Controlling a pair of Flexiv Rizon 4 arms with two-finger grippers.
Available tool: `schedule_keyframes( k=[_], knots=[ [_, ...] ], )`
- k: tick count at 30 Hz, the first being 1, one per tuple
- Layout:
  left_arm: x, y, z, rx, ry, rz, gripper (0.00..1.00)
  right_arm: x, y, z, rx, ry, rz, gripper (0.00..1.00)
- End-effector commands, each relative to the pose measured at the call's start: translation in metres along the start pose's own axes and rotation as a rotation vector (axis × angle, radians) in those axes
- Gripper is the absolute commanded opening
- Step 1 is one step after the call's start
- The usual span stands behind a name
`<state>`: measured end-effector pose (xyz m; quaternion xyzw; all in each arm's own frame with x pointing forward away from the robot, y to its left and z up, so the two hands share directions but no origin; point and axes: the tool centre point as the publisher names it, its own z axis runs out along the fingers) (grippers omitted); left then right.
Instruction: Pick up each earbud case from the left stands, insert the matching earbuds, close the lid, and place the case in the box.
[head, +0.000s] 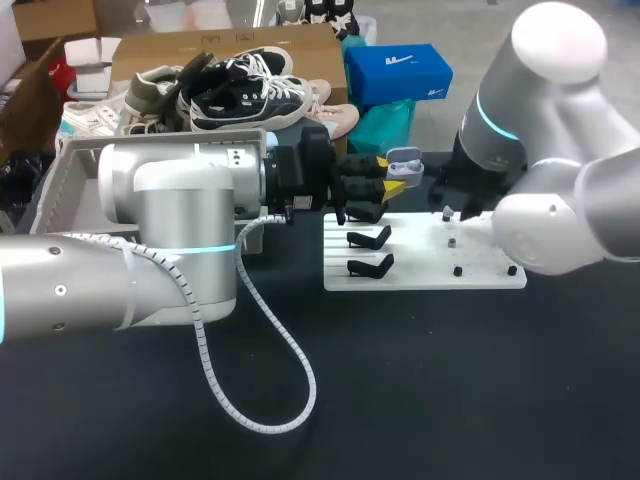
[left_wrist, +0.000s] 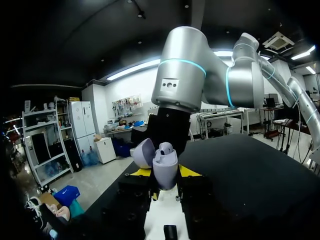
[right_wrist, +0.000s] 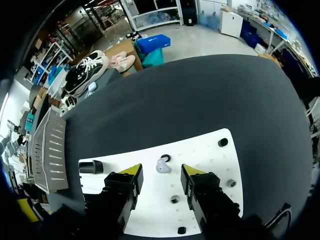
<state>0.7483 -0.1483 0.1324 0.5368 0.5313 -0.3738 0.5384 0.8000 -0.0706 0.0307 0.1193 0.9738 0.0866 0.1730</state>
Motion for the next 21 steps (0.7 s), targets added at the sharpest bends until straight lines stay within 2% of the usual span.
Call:
schedule_keyframes(
  k=[1,9,21],
  knots=[
    [0.0004,-0.0015,0.0003,-0.008,-0.002,0.002,0.00,0.0031,0.0017,-0.0002,0.017,-0.001,0.014,0.49],
    [0.0004,-0.0015,0.0003,-0.008,-0.002,0.002,0.00,0.0039,0.0037,0.0015,0.030,0.001,0.029,0.49],
    [0.0004,-0.0015,0.0003,-0.008,-0.002,0.002,0.00,0.0051,0.0022,0.0042,0.036,0.009,0.052,0.41]
  ],
)
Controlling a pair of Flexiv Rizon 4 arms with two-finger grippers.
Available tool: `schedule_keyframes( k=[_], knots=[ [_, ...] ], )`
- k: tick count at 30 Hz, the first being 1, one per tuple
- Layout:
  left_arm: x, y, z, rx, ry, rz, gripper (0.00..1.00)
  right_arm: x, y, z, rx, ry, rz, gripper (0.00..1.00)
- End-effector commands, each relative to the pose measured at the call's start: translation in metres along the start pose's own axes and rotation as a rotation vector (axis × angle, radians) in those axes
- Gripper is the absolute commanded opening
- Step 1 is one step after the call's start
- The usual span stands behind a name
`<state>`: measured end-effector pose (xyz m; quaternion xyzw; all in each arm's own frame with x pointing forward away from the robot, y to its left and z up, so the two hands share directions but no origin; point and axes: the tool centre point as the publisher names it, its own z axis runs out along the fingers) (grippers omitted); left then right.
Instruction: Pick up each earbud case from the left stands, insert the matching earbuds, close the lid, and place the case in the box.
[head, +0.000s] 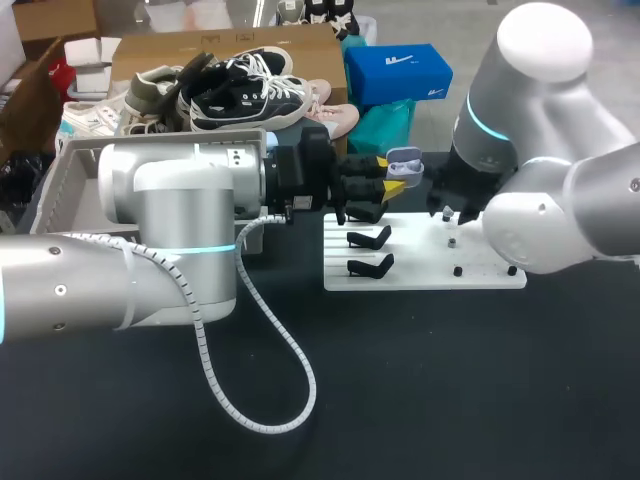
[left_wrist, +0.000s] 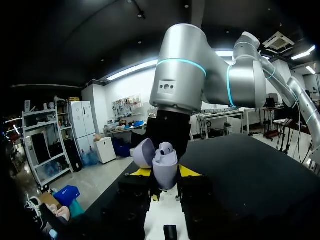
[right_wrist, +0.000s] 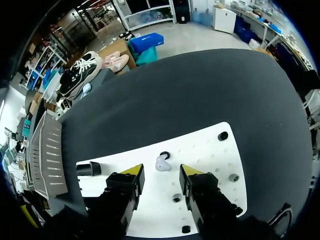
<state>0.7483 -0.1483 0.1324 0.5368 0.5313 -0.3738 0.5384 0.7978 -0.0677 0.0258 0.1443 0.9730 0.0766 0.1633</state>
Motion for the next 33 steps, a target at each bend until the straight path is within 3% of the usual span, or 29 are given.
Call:
schedule_keyframes(
  k=[1,20,33],
  knots=[
    [0.0004,-0.0015,0.0003,-0.008,-0.002,0.002,0.00,0.0009,0.0011,0.0005,0.006,-0.002,0.006,0.40],
    [0.0004,-0.0015,0.0003,-0.008,-0.002,0.002,0.00,-0.0002,0.0016,0.0049,0.019,0.010,0.029,0.28],
    [0.0004,-0.0015,0.0003,-0.008,-0.002,0.002,0.00,-0.0021,-0.0006,0.0081,0.024,0.015,0.040,0.28]
  ],
)
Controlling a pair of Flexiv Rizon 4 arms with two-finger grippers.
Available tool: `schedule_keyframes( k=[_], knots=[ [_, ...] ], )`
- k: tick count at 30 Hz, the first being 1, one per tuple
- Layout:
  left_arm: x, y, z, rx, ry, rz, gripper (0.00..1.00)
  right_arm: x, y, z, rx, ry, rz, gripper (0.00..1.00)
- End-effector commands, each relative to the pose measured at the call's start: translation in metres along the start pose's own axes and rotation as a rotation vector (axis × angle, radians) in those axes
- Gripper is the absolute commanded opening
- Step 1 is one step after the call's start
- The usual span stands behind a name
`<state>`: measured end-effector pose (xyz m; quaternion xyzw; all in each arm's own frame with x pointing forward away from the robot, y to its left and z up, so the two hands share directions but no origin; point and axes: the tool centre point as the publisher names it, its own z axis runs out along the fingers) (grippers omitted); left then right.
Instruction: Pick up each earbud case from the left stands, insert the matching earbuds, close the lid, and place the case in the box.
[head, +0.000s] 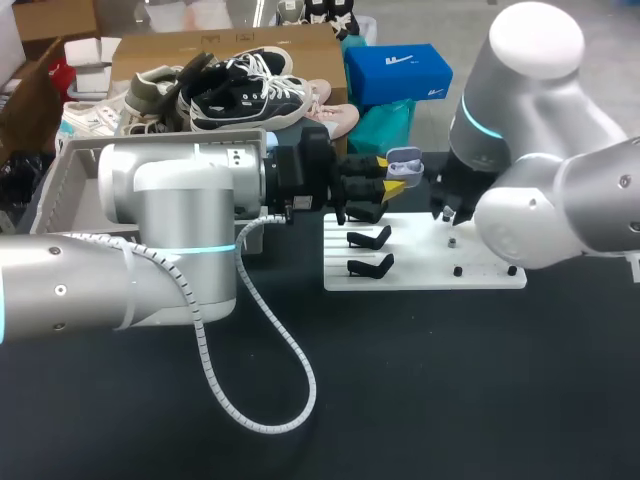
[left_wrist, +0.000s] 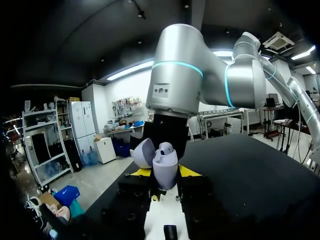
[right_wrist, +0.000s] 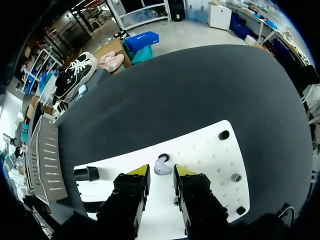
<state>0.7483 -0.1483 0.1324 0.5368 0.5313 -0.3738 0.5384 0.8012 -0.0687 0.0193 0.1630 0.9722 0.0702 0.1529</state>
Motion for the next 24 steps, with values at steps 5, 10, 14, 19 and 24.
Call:
schedule_keyframes(
  k=[5,10,14,19,24],
  knots=[
    [0.000,-0.002,0.000,-0.008,-0.002,0.002,0.00,-0.001,0.001,0.001,0.001,0.000,0.008,0.15],
    [0.000,-0.002,0.000,-0.008,-0.002,0.002,0.00,0.000,0.000,0.002,0.003,0.003,0.011,0.00],
    [0.000,-0.002,0.000,-0.008,-0.002,0.002,0.00,0.001,-0.001,-0.001,0.002,0.001,0.016,0.00],
    [0.000,-0.002,0.000,-0.008,-0.002,0.002,0.00,0.003,-0.008,-0.016,-0.018,-0.025,0.046,0.00],
    [0.000,-0.002,0.000,-0.008,-0.002,0.002,0.00,0.006,-0.017,-0.034,-0.029,-0.049,0.077,0.00]
  ],
)
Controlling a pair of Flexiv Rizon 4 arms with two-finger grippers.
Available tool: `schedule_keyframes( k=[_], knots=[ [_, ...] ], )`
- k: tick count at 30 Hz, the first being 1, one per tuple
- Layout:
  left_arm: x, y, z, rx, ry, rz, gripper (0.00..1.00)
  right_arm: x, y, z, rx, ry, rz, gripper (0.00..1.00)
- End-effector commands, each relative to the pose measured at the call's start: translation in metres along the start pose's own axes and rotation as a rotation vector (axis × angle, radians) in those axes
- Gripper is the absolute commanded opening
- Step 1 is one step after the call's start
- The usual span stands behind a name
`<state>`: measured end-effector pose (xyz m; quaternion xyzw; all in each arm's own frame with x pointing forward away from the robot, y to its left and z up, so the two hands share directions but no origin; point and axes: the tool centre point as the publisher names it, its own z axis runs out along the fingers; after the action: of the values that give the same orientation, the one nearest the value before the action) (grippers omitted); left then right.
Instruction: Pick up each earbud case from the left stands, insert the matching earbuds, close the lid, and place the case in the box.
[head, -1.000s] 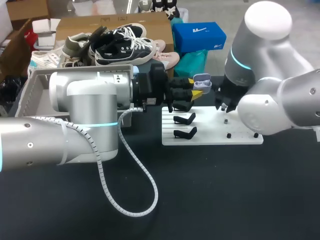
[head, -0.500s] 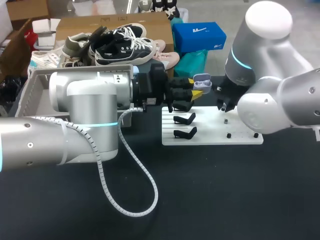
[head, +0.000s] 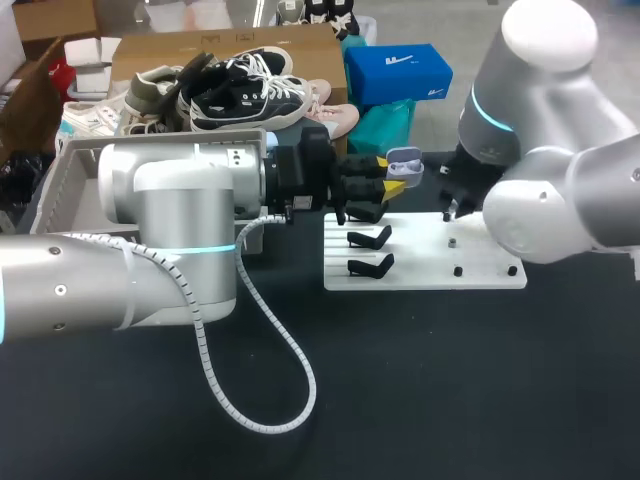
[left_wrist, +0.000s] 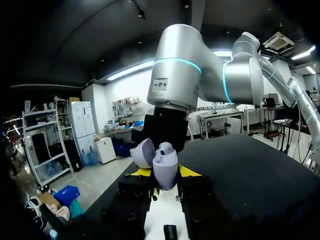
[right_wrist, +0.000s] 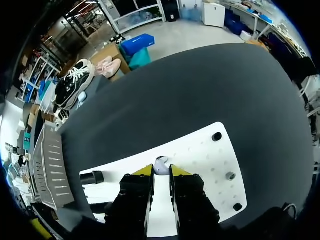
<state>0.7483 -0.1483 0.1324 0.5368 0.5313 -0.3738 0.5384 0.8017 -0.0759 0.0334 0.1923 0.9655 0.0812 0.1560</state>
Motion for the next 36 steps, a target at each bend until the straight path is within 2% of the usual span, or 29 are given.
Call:
schedule_keyframes(
  k=[1,10,11,12,13,15,19,23,31,33,36],
  knots=[
    [0.000,-0.002,0.000,-0.008,-0.002,0.002,0.00,0.013,-0.017,-0.024,-0.024,-0.043,0.021,0.00],
    [0.000,-0.002,0.000,-0.008,-0.002,0.002,0.00,0.019,-0.042,-0.057,-0.035,-0.048,-0.011,0.00],
    [0.000,-0.002,0.000,-0.008,-0.002,0.002,0.00,0.020,-0.044,-0.060,-0.044,-0.042,-0.023,0.00],
    [0.000,-0.002,0.000,-0.008,-0.002,0.002,0.00,0.022,-0.047,-0.062,-0.104,-0.021,-0.024,0.00],
    [0.000,-0.002,0.000,-0.008,-0.002,0.002,0.00,0.023,-0.050,-0.063,-0.127,-0.003,-0.016,0.00],
    [0.000,-0.002,0.000,-0.008,-0.002,0.002,0.00,0.026,-0.056,-0.065,-0.081,0.001,-0.037,0.00],
    [0.000,-0.002,0.000,-0.008,-0.002,0.002,0.00,0.036,-0.060,-0.075,-0.058,0.009,-0.084,0.00],
    [0.000,-0.002,0.000,-0.008,-0.002,0.002,0.00,0.046,-0.059,-0.083,-0.054,0.022,-0.175,0.00],
    [0.000,-0.002,0.000,-0.008,-0.002,0.002,0.00,0.065,-0.041,-0.103,-0.090,0.050,-0.442,0.00],
    [0.000,-0.002,0.000,-0.008,-0.002,0.002,0.00,0.068,-0.035,-0.110,-0.106,0.060,-0.510,0.00],
    [0.000,-0.002,0.000,-0.008,-0.002,0.002,0.00,0.068,-0.028,-0.118,-0.194,0.083,-0.595,0.00]
  ],
)
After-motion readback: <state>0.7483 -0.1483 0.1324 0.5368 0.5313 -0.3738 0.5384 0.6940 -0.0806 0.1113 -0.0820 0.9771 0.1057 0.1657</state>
